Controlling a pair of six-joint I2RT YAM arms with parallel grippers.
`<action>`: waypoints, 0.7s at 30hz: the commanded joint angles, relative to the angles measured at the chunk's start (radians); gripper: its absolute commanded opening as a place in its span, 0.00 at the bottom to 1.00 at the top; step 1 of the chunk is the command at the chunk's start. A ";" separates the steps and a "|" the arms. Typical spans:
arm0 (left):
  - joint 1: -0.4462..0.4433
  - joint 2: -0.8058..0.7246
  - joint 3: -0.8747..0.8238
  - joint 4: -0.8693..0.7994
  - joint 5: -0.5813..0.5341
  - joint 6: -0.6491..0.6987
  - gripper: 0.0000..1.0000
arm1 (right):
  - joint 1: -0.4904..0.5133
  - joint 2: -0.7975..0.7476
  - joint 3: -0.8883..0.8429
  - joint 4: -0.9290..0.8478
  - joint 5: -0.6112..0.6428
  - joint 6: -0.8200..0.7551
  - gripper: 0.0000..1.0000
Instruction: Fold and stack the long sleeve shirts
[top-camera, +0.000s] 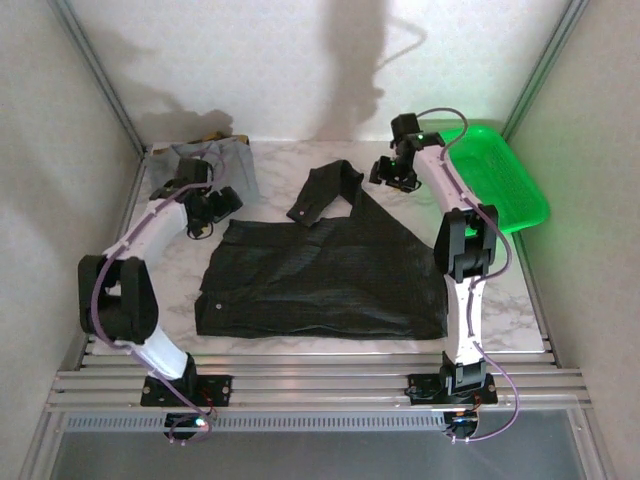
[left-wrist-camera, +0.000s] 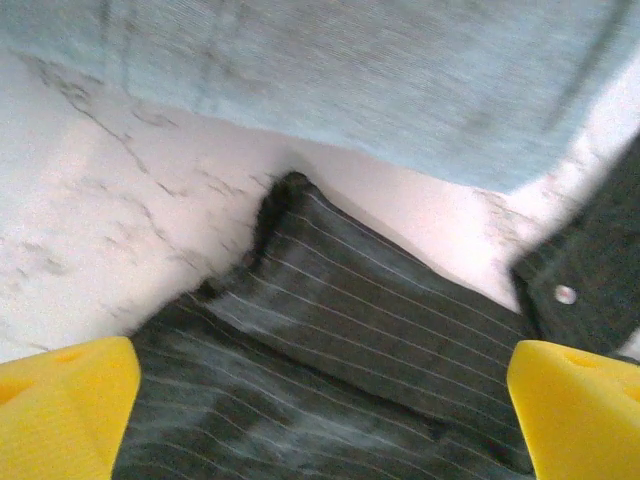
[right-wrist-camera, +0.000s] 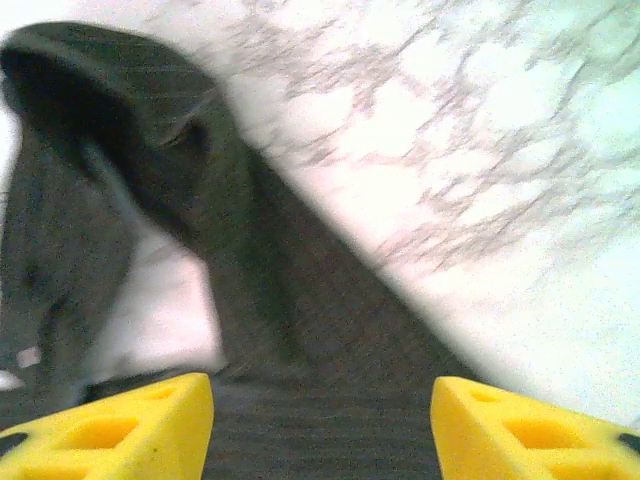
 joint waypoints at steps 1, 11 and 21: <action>0.033 0.086 0.058 -0.055 0.017 0.138 0.87 | 0.010 0.129 0.096 -0.084 0.045 -0.179 0.54; 0.038 0.251 0.174 -0.051 -0.008 0.272 0.74 | 0.020 0.228 0.156 -0.021 -0.043 -0.227 0.48; 0.037 0.354 0.242 -0.070 -0.021 0.348 0.64 | 0.027 0.287 0.187 -0.025 -0.010 -0.212 0.42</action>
